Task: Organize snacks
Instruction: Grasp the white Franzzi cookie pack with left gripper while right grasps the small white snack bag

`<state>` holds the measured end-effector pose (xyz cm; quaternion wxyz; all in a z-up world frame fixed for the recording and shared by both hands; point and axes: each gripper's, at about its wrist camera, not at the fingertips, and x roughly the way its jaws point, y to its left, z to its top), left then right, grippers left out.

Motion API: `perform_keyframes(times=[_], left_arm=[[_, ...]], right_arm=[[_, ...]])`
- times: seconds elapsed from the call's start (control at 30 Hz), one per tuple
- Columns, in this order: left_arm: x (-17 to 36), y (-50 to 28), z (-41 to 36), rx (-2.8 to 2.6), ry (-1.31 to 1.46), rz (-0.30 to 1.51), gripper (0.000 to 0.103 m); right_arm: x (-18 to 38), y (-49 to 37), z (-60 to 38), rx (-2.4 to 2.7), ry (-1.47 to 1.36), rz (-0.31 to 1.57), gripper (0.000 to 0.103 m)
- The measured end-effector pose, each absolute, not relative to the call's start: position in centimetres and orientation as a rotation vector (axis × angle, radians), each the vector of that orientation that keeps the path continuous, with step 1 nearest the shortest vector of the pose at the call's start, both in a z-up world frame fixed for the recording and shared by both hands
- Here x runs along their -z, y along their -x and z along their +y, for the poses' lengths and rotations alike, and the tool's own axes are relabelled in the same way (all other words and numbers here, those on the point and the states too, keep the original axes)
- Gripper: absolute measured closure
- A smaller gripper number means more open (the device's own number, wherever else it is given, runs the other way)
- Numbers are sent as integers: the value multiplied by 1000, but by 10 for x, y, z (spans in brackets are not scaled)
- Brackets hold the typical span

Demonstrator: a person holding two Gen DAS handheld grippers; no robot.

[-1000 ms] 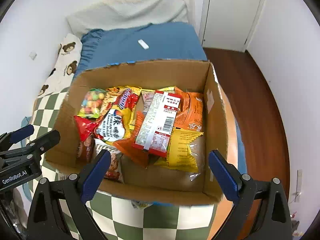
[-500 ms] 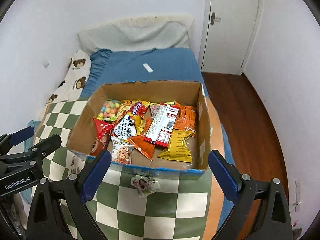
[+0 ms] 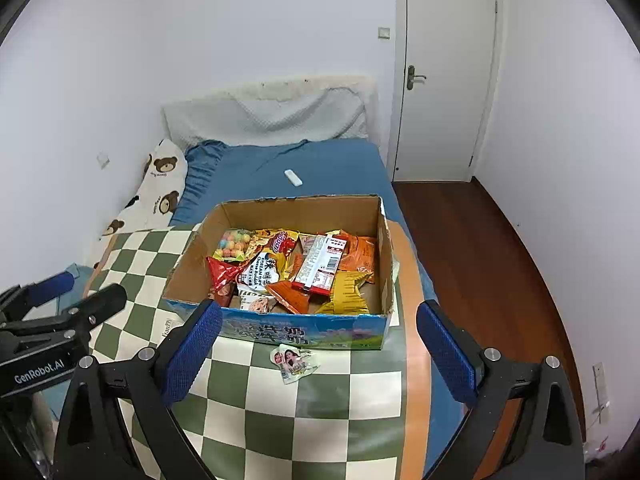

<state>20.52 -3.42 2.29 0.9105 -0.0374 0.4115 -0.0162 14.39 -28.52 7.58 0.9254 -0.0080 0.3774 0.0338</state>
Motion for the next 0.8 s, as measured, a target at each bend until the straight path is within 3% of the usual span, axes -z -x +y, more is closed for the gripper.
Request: perform_keyframes(times=[0.33,0.4,0.53,0.8], left_arm=[[-1,-209,-20,-15,96,893,11],[16,-215,-9,-46,108,931,11],[63,-228,24,-140,113,1031,11],[174,-255,95,-227,209,1295,11]], right_arm=[[-48,-147,-293,-126,-80,832,3],[-21,-159,-292,-136,-90,892,8],[48,-186,-288,-157,-129,1022,31],[167,-245,-264,-128,-152,1159,32]])
